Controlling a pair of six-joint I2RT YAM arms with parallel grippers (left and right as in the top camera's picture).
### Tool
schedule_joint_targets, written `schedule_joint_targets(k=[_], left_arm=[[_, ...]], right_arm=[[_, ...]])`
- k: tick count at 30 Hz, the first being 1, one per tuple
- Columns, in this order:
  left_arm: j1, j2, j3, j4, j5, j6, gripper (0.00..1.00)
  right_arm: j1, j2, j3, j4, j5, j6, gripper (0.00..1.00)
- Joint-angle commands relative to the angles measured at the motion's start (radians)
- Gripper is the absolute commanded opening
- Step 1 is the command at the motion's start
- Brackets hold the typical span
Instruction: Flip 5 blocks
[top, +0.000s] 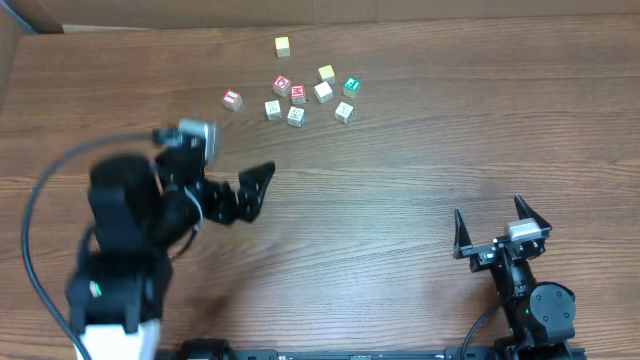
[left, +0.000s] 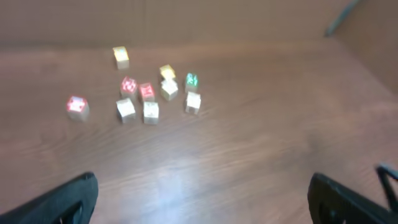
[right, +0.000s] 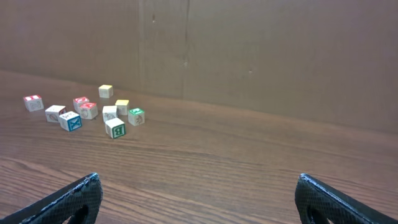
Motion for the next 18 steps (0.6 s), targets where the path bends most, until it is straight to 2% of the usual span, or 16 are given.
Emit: schedule_joint_targets(k=[1, 5, 9, 10, 11, 12, 13, 18], left_arm=[[0.003, 0.143, 0.186, -0.118, 0.045, 0.03, 1.0], [0.003, 0.282, 0.315, -0.238, 0.093, 0.026, 1.0], [0.003, 0.358, 0.323, -0.259, 0.1, 0.026, 1.0], [0.003, 0.371, 0.323, -0.269, 0.099, 0.027, 0.87], [0.002, 0.385, 0.323, -0.276, 0.097, 0.03, 0.58], [0.002, 0.399, 0.323, -0.283, 0.09, 0.03, 0.24], [0.003, 0.41, 0.323, -0.288, 0.081, 0.029, 0.04], [0.002, 0.451, 0.323, -0.312, -0.053, -0.05, 0.04]], right_arm=[[-0.007, -0.005, -0.01, 0.005, -0.006, -0.003, 1.0], [-0.007, -0.005, -0.01, 0.005, -0.007, -0.003, 1.0], [-0.007, -0.005, -0.01, 0.005, -0.006, -0.003, 1.0], [-0.007, -0.005, -0.01, 0.005, -0.006, -0.003, 1.0], [-0.007, -0.005, -0.01, 0.005, -0.006, -0.003, 1.0], [-0.007, -0.005, -0.01, 0.005, -0.006, -0.003, 1.0], [-0.007, -0.005, -0.01, 0.005, -0.006, -0.003, 1.0], [-0.007, -0.005, -0.01, 0.005, -0.006, -0.003, 1.0]])
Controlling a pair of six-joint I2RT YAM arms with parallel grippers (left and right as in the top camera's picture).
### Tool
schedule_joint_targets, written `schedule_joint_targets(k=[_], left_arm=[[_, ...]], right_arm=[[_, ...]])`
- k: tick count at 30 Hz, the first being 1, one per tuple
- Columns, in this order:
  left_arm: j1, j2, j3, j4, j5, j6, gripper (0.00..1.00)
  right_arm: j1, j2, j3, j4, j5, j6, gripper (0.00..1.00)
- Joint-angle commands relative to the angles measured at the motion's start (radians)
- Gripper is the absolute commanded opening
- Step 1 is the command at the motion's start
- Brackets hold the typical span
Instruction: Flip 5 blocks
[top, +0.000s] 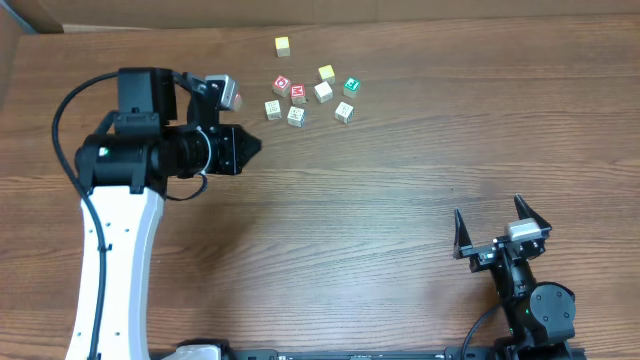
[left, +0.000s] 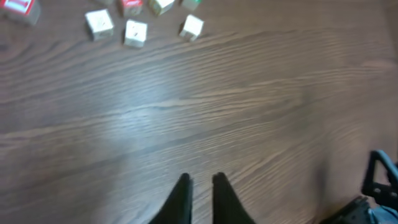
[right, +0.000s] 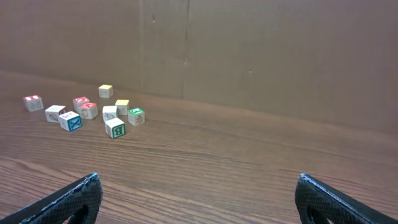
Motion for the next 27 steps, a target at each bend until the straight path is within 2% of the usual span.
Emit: schedule_joint_targets(k=[1, 4, 5, 8, 10, 11, 13, 14, 27], left_arm=[[0.002, 0.023, 0.026, -0.013, -0.137, -0.075, 0.04], [0.002, 0.03, 0.026, -0.016, -0.241, -0.137, 0.04], [0.002, 0.032, 0.026, -0.016, -0.26, -0.154, 0.09], [0.002, 0.034, 0.026, -0.013, -0.268, -0.164, 0.35], [0.002, 0.035, 0.026, -0.012, -0.269, -0.164, 0.47], [0.002, 0.037, 0.026, -0.012, -0.269, -0.164, 0.61], [0.002, 0.041, 0.026, -0.008, -0.269, -0.164, 0.95], [0.002, 0.043, 0.026, -0.003, -0.268, -0.164, 1.0], [0.002, 0.111, 0.026, 0.028, -0.265, -0.164, 1.0]], right_arm=[[-0.007, -0.005, -0.01, 0.005, -0.006, -0.004, 1.0], [-0.007, -0.005, -0.01, 0.005, -0.006, -0.004, 1.0], [-0.007, -0.005, -0.01, 0.005, -0.006, -0.004, 1.0], [-0.007, -0.005, -0.01, 0.005, -0.006, -0.004, 1.0], [-0.007, -0.005, -0.01, 0.005, -0.007, -0.004, 1.0], [-0.007, -0.005, -0.01, 0.005, -0.006, -0.004, 1.0], [-0.007, -0.005, -0.01, 0.005, -0.006, -0.004, 1.0], [-0.007, -0.005, -0.01, 0.006, -0.006, -0.004, 1.0], [-0.007, -0.005, -0.01, 0.005, -0.006, -0.004, 1.0]])
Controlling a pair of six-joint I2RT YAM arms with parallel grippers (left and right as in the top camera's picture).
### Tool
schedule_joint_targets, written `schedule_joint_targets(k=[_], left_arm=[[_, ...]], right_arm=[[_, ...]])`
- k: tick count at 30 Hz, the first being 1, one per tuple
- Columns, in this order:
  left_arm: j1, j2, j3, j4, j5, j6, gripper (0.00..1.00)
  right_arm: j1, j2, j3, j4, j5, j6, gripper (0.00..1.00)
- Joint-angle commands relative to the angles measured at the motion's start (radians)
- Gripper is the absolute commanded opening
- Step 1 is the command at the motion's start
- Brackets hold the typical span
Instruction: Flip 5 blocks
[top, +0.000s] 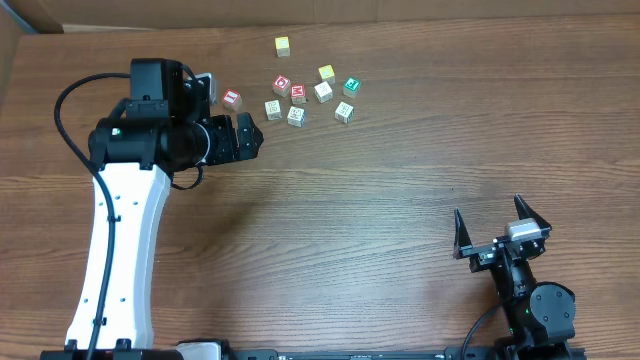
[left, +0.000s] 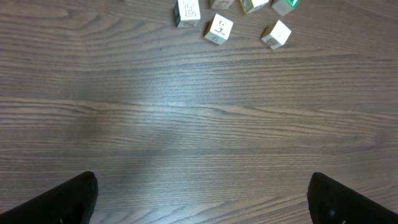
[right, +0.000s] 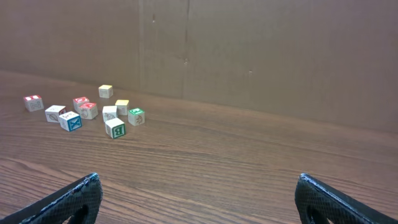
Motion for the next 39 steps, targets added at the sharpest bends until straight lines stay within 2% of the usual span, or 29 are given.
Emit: schedule_joint_targets(k=[1, 2, 3, 4, 5, 10, 18, 27, 30, 39], left_arm=[[0.002, 0.034, 0.026, -0.007, -0.012, -0.006, 0.94], [0.002, 0.041, 0.026, -0.011, -0.012, -0.006, 0.8], [0.002, 0.046, 0.026, -0.016, -0.012, -0.007, 0.52], [0.002, 0.052, 0.026, -0.022, -0.012, -0.007, 0.12], [0.002, 0.056, 0.026, -0.026, -0.012, -0.01, 0.04], [0.002, 0.063, 0.026, -0.042, -0.012, -0.06, 0.04], [0.002, 0.063, 0.026, -0.143, -0.062, -0.062, 0.04], [0.002, 0.063, 0.026, -0.17, -0.092, -0.068, 0.2], [0.002, 0.063, 0.026, -0.164, -0.092, -0.078, 0.22], [0.002, 0.063, 0.026, -0.154, -0.092, -0.078, 0.39]], right_arm=[[-0.007, -0.005, -0.01, 0.005, -0.006, -0.003, 1.0], [-0.007, -0.005, -0.01, 0.005, -0.006, -0.003, 1.0], [-0.007, -0.005, -0.01, 0.005, -0.006, -0.003, 1.0], [-0.007, -0.005, -0.01, 0.005, -0.006, -0.003, 1.0], [-0.007, -0.005, -0.01, 0.005, -0.006, -0.003, 1.0], [-0.007, -0.005, -0.01, 0.005, -0.006, -0.003, 1.0], [-0.007, -0.005, -0.01, 0.005, -0.006, -0.003, 1.0], [-0.007, -0.005, -0.01, 0.005, -0.006, -0.003, 1.0], [-0.007, -0.005, -0.01, 0.005, -0.006, -0.003, 1.0], [-0.007, -0.005, -0.01, 0.005, -0.006, -0.003, 1.0]])
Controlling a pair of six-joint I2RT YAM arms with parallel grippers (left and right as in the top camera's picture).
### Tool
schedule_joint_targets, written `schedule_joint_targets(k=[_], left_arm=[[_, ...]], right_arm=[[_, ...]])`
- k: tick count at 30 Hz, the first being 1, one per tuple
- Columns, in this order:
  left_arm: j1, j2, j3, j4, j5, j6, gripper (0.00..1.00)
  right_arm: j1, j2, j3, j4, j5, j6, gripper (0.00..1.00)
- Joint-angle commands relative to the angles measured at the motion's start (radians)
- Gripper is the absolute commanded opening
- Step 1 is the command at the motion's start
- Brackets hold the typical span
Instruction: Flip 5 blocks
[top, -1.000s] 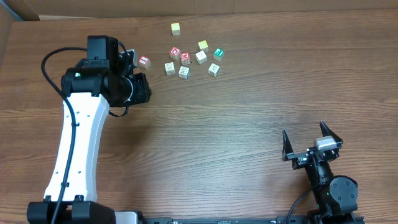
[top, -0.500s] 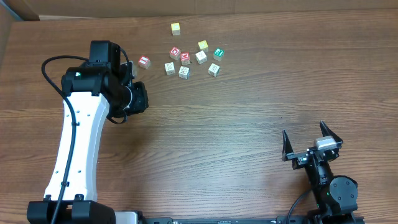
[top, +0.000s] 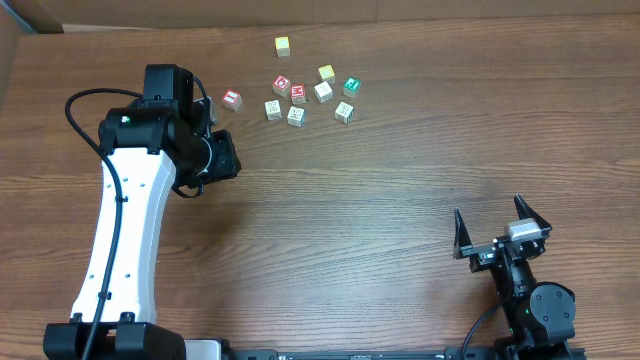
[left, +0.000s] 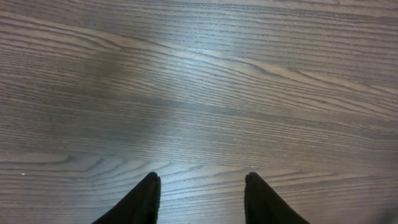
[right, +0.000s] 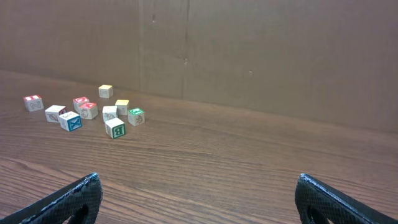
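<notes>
Several small lettered blocks lie in a loose cluster (top: 300, 92) at the far middle of the table, with a red one (top: 232, 98) off to its left and a yellow one (top: 283, 45) behind. The right wrist view shows the same cluster (right: 93, 112) far off to the left. My left gripper (left: 200, 182) points straight down at bare wood, its fingers part open with nothing between them; no block shows in its view. The left arm (top: 185, 140) stands near and left of the red block. My right gripper (right: 198, 182) rests wide open and empty at the near right.
The wooden table (top: 400, 200) runs to a cardboard wall (right: 249, 56) behind the blocks. A black cable (top: 85, 110) loops off the left arm. The right arm's base (top: 535, 300) sits at the near right edge.
My left arm has drawn back to the left and toward me, so the blocks have left its wrist view. Its fingers stand closer together than before. The right arm has not moved.
My left arm was low at the near left, gripper open, with the blocks far ahead. Then it reached toward the cluster with fingers nearly shut, then wide open just short of the blocks. Now it looks down at bare wood. No block has moved.
</notes>
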Motion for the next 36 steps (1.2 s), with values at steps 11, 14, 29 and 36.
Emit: schedule_joint_targets(k=[11, 14, 29, 36], left_arm=[[0.002, 0.004, 0.026, 0.011, -0.011, -0.013, 0.42], [0.002, 0.004, 0.026, 0.011, -0.011, -0.013, 0.43], [0.002, 0.004, 0.026, 0.002, -0.012, -0.013, 0.45], [0.002, 0.004, 0.026, 0.003, -0.01, -0.013, 0.48]], right_arm=[[-0.006, -0.005, -0.01, 0.006, -0.006, -0.003, 1.0], [-0.006, -0.005, -0.01, 0.006, -0.006, -0.003, 1.0], [-0.006, -0.005, -0.01, 0.006, -0.006, -0.003, 1.0], [-0.006, -0.005, -0.01, 0.006, -0.006, -0.003, 1.0]])
